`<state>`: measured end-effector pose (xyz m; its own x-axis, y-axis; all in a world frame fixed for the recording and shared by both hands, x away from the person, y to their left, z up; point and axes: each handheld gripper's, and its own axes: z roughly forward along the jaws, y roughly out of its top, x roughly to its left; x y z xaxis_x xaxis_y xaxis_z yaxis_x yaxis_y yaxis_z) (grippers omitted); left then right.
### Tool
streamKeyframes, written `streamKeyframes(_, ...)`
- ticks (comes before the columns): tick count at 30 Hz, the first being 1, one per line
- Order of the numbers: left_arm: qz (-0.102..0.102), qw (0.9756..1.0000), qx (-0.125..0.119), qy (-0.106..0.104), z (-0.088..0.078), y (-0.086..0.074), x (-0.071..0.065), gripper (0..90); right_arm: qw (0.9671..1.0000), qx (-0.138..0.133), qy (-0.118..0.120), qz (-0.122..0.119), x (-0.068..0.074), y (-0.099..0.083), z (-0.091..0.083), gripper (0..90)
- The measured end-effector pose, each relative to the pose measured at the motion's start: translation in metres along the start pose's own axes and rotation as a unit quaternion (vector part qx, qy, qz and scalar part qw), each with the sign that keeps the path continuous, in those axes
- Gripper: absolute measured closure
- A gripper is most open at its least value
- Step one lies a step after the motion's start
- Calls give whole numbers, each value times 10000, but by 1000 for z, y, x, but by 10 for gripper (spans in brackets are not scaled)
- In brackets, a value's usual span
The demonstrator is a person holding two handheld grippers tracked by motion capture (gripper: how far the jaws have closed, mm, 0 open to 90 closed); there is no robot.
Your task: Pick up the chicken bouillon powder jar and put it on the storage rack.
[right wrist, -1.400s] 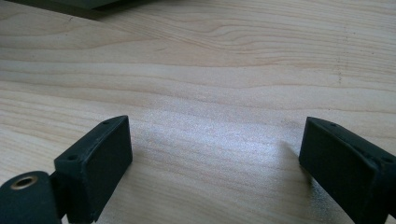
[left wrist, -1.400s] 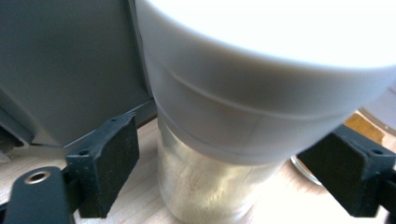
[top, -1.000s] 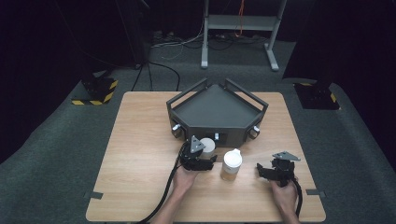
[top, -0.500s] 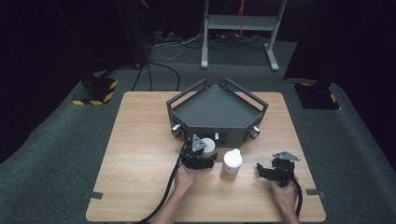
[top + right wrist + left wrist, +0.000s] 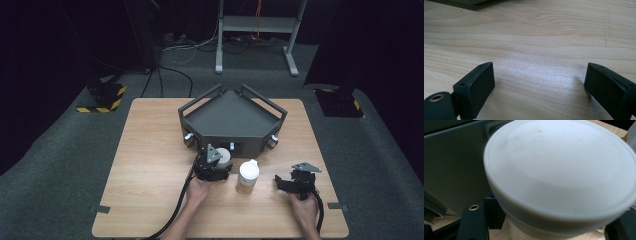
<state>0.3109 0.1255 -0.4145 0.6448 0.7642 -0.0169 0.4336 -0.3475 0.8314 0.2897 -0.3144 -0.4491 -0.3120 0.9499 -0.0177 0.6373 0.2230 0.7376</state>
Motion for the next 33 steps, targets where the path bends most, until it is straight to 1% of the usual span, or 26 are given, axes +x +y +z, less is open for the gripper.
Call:
streamKeyframes(6,71,9999,82,-73,-4,4,2,338,10000,0,0,0,0,0,0,90)
streamKeyframes(8,53,9999,65,-97,-7,4,4,338,10000,-1,0,1,0,0,0,90)
streamKeyframes(9,-3,9999,41,-137,-10,6,6,338,10000,0,0,-1,0,0,0,90)
streamKeyframes(12,-25,9998,21,-171,-14,9,9,338,10000,0,0,1,0,0,0,90)
streamKeyframes(16,-27,9997,27,-227,-24,20,13,338,10000,-1,0,1,0,0,0,90)
streamKeyframes(17,-33,9997,49,-249,-28,26,15,338,10000,-1,0,1,0,0,0,90)
streamKeyframes(18,-33,9997,49,-249,-28,26,15,338,10000,-1,0,1,0,0,0,90)
streamKeyframes(19,-72,9995,80,-290,-33,32,18,338,10000,0,0,3,0,0,0,90)
streamKeyframes(20,-72,9995,80,-290,-33,32,18,338,10000,0,0,3,0,0,0,90)
streamKeyframes(22,-121,9993,89,-337,-38,39,21,338,10000,-1,0,3,0,0,0,90)
streamKeyframes(28,-110,9990,141,-418,-51,60,29,338,10000,0,1,2,0,0,0,90)
streamKeyframes(33,-82,9990,157,-403,-59,78,33,338,10000,-1,0,1,0,0,0,90)
